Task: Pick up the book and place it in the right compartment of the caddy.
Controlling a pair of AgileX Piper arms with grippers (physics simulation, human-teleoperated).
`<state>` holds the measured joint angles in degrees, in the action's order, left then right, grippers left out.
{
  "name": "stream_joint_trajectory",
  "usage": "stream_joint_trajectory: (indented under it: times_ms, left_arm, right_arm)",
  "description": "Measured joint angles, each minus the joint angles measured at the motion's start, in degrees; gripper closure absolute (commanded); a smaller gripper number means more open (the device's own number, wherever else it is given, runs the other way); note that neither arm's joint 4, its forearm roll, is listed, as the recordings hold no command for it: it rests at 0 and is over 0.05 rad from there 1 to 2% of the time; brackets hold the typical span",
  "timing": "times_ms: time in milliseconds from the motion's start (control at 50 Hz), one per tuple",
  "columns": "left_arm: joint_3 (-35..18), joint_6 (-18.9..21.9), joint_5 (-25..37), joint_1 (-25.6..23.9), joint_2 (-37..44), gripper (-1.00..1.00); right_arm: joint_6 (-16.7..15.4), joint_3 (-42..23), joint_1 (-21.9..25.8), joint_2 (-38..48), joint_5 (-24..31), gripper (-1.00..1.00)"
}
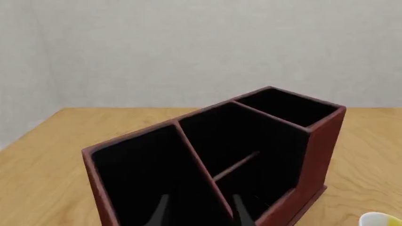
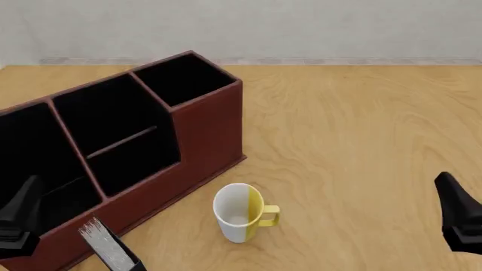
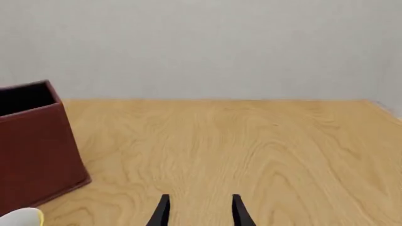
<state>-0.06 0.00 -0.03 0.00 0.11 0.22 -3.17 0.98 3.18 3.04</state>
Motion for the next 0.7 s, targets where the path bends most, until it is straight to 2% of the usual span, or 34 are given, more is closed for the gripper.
stream_joint_trajectory:
  times_ms: [380, 540, 700]
  left_arm:
    - [-0.2, 0.0, -0.1, 0.0, 0.3, -1.0]
    - [-0.2, 0.0, -0.1, 0.0, 0.3, -1.0]
    - [-0.2, 0.0, -0.1, 0.0, 0.3, -1.0]
  right_arm:
    - [-0.3, 2.3, 1.2, -2.6, -2.1, -1.0]
    - [-2.0, 0.5, 2.9, -1.6, -1.1, -1.0]
    - [-3.2, -3.8, 5.3, 3.6, -1.2, -1.0]
